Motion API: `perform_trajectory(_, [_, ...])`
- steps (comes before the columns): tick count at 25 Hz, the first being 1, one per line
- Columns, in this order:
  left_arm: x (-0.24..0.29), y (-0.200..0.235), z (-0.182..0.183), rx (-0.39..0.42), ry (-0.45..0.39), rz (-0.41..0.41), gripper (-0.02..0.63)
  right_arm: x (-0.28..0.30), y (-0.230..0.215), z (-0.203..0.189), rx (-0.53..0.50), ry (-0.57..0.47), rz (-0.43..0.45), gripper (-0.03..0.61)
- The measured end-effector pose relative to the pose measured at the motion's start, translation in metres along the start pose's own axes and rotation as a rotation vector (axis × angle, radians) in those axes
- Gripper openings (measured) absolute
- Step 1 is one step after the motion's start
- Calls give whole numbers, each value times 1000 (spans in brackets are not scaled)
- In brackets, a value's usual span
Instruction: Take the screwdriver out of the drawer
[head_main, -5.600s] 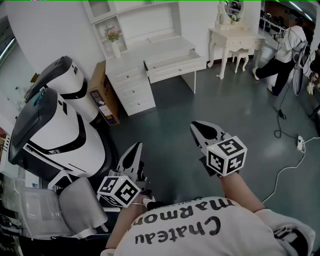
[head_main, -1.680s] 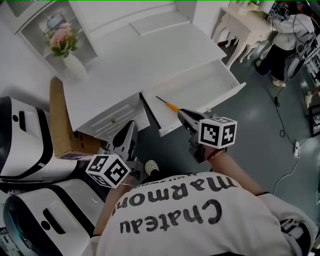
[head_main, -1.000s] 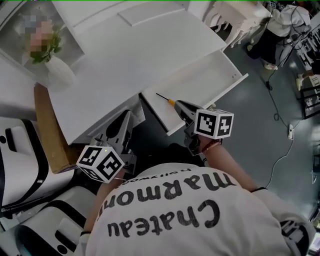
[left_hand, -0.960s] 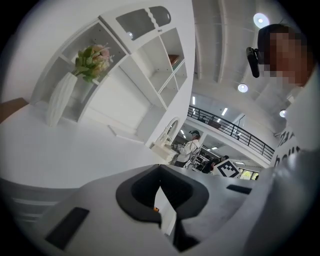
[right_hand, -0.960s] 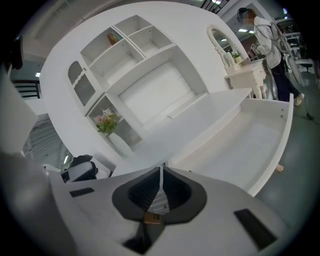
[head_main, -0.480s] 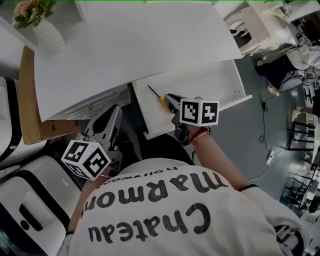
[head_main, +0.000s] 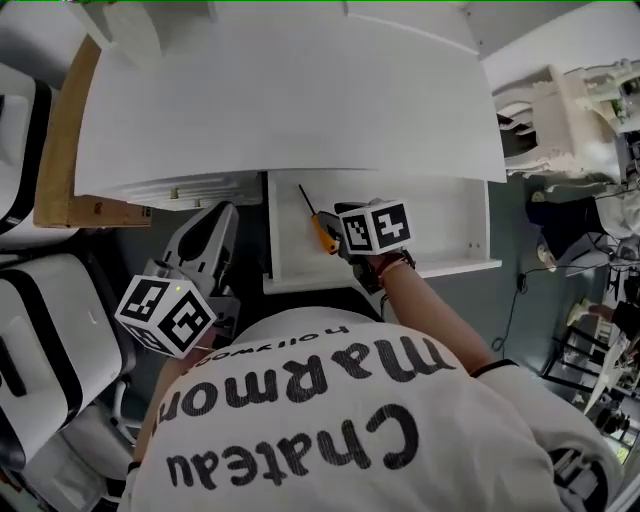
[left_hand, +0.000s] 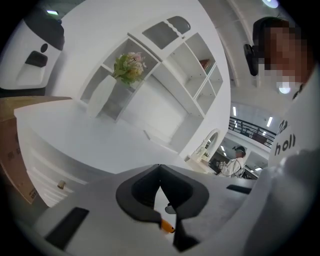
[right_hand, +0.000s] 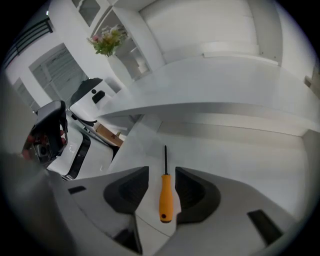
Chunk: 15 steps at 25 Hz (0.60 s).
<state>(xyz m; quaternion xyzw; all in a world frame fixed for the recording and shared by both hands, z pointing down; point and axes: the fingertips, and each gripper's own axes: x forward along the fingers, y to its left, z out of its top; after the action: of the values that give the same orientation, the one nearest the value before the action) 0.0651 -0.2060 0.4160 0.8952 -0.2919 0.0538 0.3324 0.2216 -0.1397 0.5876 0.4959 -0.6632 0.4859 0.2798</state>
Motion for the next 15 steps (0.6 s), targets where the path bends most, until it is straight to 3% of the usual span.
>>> perform_trajectory(7, [-7,4,-14,-36,-47,101,23,34,5,-18,-133,166,72,172])
perform_trajectory(15, [-30,14,-22,-57,-85,186,23,54,0,-30,-159,249,57,170])
